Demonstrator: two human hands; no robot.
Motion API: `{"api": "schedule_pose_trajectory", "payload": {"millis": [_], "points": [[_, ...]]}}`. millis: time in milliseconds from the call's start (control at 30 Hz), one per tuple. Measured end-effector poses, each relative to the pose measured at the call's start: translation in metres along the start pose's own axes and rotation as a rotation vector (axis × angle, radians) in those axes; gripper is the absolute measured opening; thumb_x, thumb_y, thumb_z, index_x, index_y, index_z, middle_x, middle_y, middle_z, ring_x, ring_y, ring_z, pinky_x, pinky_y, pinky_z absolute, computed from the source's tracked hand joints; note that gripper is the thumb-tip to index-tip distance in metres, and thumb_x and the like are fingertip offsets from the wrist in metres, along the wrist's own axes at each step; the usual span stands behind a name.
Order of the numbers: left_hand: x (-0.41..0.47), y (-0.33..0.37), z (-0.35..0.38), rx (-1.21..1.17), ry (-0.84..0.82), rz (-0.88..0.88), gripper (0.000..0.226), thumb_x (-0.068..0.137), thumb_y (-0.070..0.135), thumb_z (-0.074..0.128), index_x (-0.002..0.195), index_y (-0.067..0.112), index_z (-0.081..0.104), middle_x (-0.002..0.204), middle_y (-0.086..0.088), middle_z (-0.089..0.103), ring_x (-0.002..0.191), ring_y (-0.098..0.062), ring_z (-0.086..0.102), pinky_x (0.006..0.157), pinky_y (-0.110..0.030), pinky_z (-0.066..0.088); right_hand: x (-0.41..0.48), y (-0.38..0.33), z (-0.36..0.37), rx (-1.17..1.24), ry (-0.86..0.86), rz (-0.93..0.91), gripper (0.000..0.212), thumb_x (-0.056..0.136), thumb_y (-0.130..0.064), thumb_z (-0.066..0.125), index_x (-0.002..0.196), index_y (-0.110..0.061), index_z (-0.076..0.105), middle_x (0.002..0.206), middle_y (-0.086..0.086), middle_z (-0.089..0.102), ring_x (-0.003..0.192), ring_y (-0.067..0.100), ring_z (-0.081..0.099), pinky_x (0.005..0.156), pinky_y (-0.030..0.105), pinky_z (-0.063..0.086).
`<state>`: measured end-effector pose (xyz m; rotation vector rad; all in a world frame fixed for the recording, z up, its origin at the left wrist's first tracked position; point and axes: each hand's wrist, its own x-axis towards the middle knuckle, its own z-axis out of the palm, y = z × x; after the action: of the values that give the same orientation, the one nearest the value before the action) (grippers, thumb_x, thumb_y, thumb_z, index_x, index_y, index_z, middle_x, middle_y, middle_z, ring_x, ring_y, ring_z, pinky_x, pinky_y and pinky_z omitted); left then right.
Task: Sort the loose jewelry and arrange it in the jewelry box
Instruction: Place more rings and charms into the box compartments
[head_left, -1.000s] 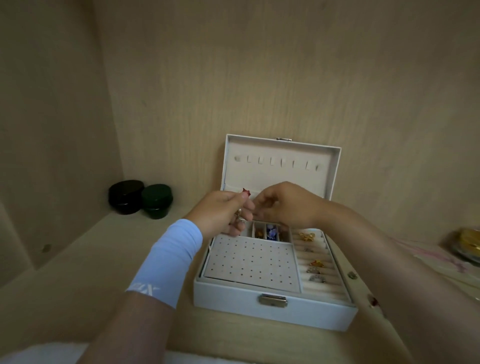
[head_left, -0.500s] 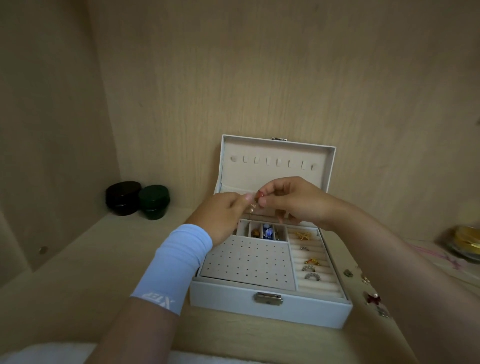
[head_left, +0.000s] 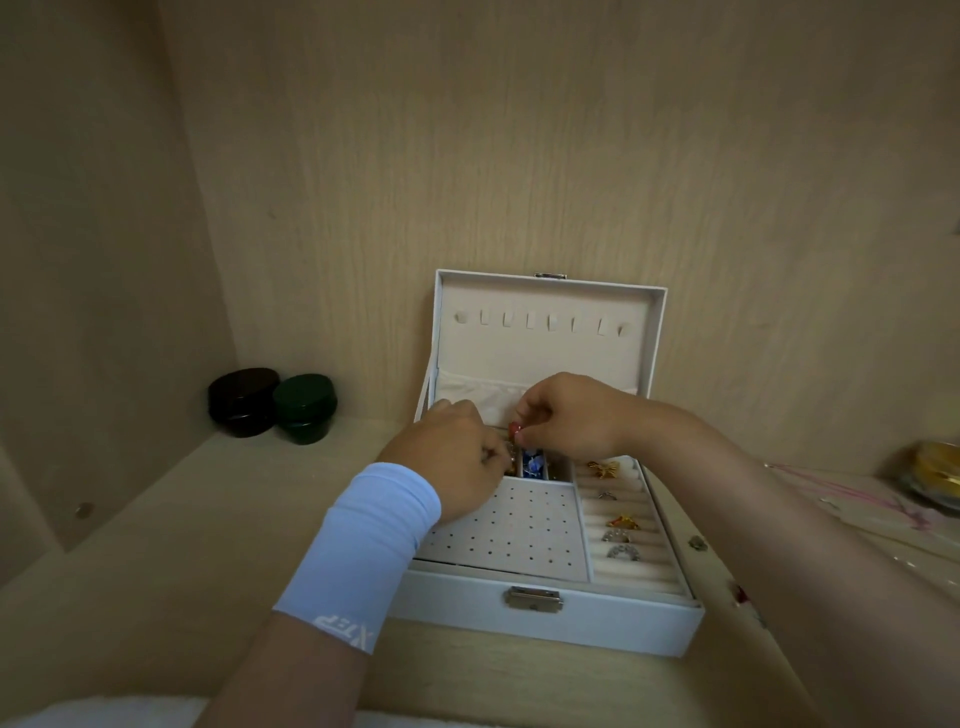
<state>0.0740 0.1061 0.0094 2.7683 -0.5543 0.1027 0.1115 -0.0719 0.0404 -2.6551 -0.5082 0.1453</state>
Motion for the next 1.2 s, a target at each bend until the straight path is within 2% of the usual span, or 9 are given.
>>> {"api": "schedule_pose_trajectory", "payload": {"millis": [100,267,367,467,667,733,900,1100,1200], "points": [[-0.001,-0.001,-0.004,-0.113,0.039,-0.007,0.025,0.096,0.025,0.050,0.100,0.027,0.075,0.105,0.004,0.063,0.097,-0.016,0.059,0.089,-0.034,0.052,0.002,-0.003,0.003,-0.101,-0.036,-0.022,0.006,0.091,-0.027,0.070,0.093,-0.025,0.075,0.085,-0.010,0.070,0.079,0.005,0.061,0.071,0.023,0.048],[0.000,-0.004,-0.005,-0.194,0.153,-0.009,0.023,0.097,0.015,0.051,0.105,0.024,0.071,0.099,0.007,0.063,0.088,-0.012,0.060,0.081,-0.022,0.047,0.005,-0.003,0.001,-0.096,0.012,-0.057,0.019,0.088,-0.020,0.073,0.105,-0.024,0.077,0.091,-0.014,0.071,0.086,0.003,0.064,0.084,0.025,0.053],[0.002,-0.005,-0.001,-0.186,0.178,0.005,0.025,0.099,0.016,0.050,0.111,0.025,0.070,0.103,0.008,0.058,0.091,-0.009,0.055,0.081,-0.018,0.039,0.006,-0.001,0.002,-0.066,0.024,-0.059,0.014,0.089,-0.016,0.070,0.094,-0.025,0.079,0.083,-0.015,0.073,0.081,0.000,0.065,0.085,0.030,0.056],[0.004,-0.005,0.003,-0.171,0.159,0.028,0.028,0.099,0.016,0.050,0.117,0.026,0.069,0.110,0.003,0.060,0.100,-0.014,0.058,0.084,-0.020,0.041,0.007,0.002,0.004,-0.082,-0.003,-0.070,0.015,0.091,-0.017,0.068,0.096,-0.025,0.080,0.088,-0.011,0.075,0.084,0.005,0.066,0.087,0.032,0.056],[0.004,-0.004,0.006,-0.101,0.081,0.059,0.028,0.099,0.024,0.052,0.118,0.033,0.071,0.118,0.003,0.060,0.114,-0.019,0.050,0.100,-0.034,0.044,0.006,0.007,-0.001,-0.031,0.015,-0.059,0.017,0.093,-0.017,0.065,0.097,-0.024,0.079,0.093,-0.014,0.075,0.088,0.000,0.065,0.083,0.021,0.051],[0.005,-0.004,0.007,-0.092,0.072,0.060,0.027,0.098,0.025,0.053,0.117,0.033,0.071,0.115,0.004,0.060,0.114,-0.019,0.049,0.099,-0.036,0.045,0.005,0.007,0.002,-0.035,0.009,-0.063,0.019,0.092,-0.014,0.064,0.095,-0.025,0.079,0.094,-0.012,0.075,0.090,0.003,0.066,0.084,0.022,0.052],[0.007,-0.008,0.009,-0.178,0.174,0.024,0.024,0.097,0.022,0.055,0.115,0.027,0.069,0.107,0.006,0.058,0.100,-0.014,0.056,0.089,-0.026,0.045,0.005,0.005,0.005,-0.064,-0.005,-0.068,0.024,0.094,-0.011,0.059,0.100,-0.025,0.078,0.097,-0.008,0.074,0.089,0.006,0.065,0.084,0.024,0.052],[0.007,-0.002,0.009,-0.135,0.112,0.022,0.026,0.096,0.037,0.055,0.119,0.031,0.064,0.105,0.008,0.056,0.100,-0.013,0.053,0.089,-0.028,0.045,-0.002,0.011,0.007,-0.034,-0.006,-0.072,0.022,0.095,-0.010,0.060,0.103,-0.022,0.076,0.100,-0.008,0.073,0.092,0.007,0.065,0.082,0.019,0.048],[0.005,0.002,0.008,-0.110,0.121,0.040,0.026,0.096,0.037,0.054,0.119,0.030,0.065,0.110,0.008,0.058,0.108,-0.014,0.052,0.092,-0.027,0.043,-0.023,0.020,-0.010,0.093,0.105,-0.095,0.015,0.097,-0.017,0.063,0.105,-0.024,0.074,0.102,-0.010,0.071,0.094,0.002,0.064,0.080,0.013,0.045]]}}
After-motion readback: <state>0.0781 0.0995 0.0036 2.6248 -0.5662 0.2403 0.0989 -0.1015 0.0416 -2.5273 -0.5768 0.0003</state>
